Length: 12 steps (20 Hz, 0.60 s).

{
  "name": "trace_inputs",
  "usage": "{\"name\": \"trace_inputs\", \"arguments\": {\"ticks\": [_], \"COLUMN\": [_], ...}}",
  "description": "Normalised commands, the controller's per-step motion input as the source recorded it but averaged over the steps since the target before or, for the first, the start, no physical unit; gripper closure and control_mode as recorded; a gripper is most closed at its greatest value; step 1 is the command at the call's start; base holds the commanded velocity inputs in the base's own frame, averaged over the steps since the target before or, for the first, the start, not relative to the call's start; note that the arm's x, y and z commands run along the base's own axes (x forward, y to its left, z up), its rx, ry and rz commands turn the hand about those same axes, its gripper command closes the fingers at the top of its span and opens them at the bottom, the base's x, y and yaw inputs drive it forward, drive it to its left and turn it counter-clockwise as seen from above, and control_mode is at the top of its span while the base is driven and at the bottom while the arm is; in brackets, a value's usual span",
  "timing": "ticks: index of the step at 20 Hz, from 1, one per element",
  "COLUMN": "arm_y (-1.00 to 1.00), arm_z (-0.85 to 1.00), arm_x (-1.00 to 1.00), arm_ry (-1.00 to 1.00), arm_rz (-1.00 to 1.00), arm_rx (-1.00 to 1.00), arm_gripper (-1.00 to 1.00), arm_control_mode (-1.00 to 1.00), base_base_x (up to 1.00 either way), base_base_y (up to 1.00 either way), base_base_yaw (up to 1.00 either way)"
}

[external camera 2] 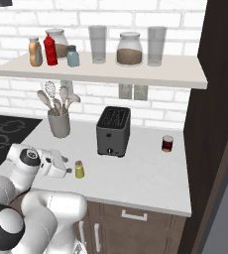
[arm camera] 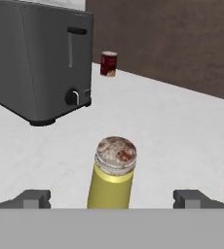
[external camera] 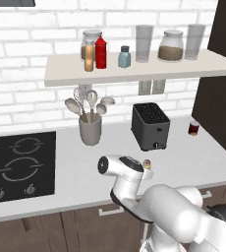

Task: Put the shaker and condiment bottle from the counter next to their counterparts in the cabinet.

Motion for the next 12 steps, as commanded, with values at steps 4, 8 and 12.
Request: {"name": "trace_inputs", "arguments": {"ticks": [4, 8, 12], "arm_y": [-0.20, -0.32, -0.32], "arm_z": [-0.12, -0.08, -0.17], "arm_x": [0.10, 0.09, 0.02], "arm_ry": [0.00, 0.00, 0.00], "arm_rz": [0.00, 0.00, 0.00], "arm_rx": [0.04, 0.07, 0.06], "arm_gripper": [-1.00, -1.00, -1.00], "arm_control_mode": [-1.00, -1.00, -1.00], "base_base_x": [0.00, 0.00, 0.00], "base_base_y": [0.00, 0.00, 0.00], "base_base_yaw": [0.00, 0.00, 0.00]}}
